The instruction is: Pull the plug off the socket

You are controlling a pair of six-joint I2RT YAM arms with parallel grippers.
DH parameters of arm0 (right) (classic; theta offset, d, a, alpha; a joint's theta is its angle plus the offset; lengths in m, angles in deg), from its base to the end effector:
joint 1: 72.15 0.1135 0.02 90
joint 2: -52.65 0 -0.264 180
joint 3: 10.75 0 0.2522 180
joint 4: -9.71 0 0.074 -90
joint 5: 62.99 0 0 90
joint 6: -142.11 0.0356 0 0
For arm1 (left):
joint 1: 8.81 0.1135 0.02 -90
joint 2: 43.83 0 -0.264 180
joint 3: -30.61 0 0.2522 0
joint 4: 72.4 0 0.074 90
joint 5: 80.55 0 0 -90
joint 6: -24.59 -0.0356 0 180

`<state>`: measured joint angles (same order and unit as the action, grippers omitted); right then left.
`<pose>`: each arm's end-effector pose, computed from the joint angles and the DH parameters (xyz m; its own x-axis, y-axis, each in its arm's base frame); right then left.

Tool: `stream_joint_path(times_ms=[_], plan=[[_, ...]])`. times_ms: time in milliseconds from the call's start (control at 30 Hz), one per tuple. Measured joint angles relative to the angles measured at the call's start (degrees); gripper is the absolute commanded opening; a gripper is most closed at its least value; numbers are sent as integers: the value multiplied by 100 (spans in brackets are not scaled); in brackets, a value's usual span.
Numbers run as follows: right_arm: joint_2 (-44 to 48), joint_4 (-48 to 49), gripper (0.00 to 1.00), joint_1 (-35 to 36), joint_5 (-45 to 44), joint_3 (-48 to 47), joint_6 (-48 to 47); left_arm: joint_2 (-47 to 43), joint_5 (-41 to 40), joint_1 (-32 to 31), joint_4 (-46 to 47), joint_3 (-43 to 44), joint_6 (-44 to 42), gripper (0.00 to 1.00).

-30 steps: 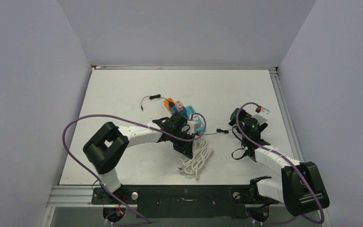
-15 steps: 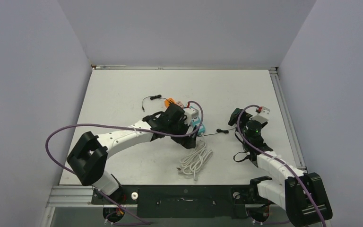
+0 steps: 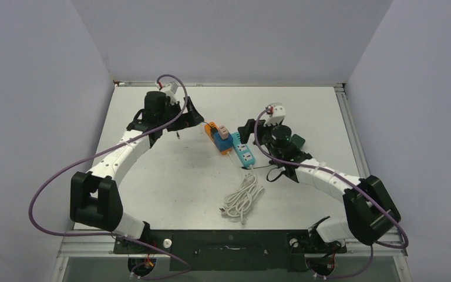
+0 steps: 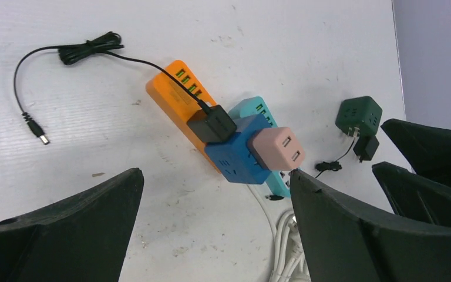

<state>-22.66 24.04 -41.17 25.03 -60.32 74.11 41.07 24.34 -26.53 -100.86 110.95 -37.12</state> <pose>0.2472 0.1470 0.2377 -0.3391 0.2331 -0.9114 -0.3865 0.8488 0.3609 0.3200 -0.1118 0.2973 -0.6938 -0.2592 -0.6720 0.1937 0.8315 -0.5207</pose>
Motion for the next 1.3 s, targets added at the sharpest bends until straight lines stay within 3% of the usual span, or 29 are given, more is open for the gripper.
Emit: stream_joint_path(times_ms=[167, 433, 600, 833, 967, 1133, 1300], plan=[[-964, -380, 93, 369, 350, -1305, -83, 212, 267, 321, 249, -221, 260, 81], [-1937, -1261, 83, 1010, 413, -2463, -363, 1412, 1051, 286, 297, -251, 721, 76], [-2363, -1657, 80, 1239, 70, -2776, -492, 1438, 1252, 286, 468, -267, 896, 73], [-2844, -2116, 65, 1296, -339, -3158, -538, 1440, 1307, 289, 579, -269, 1034, 66], [-2861, -2164, 55, 1344, -614, -3193, -562, 1458, 1375, 289, 656, -269, 1121, 55], [-2861, -2214, 28, 1427, -925, -3193, -658, 1543, 1478, 286, 787, -271, 1202, 52], [-2861, -2197, 12, 1519, -1176, -3169, -726, 1569, 1550, 286, 820, -308, 1226, 52]])
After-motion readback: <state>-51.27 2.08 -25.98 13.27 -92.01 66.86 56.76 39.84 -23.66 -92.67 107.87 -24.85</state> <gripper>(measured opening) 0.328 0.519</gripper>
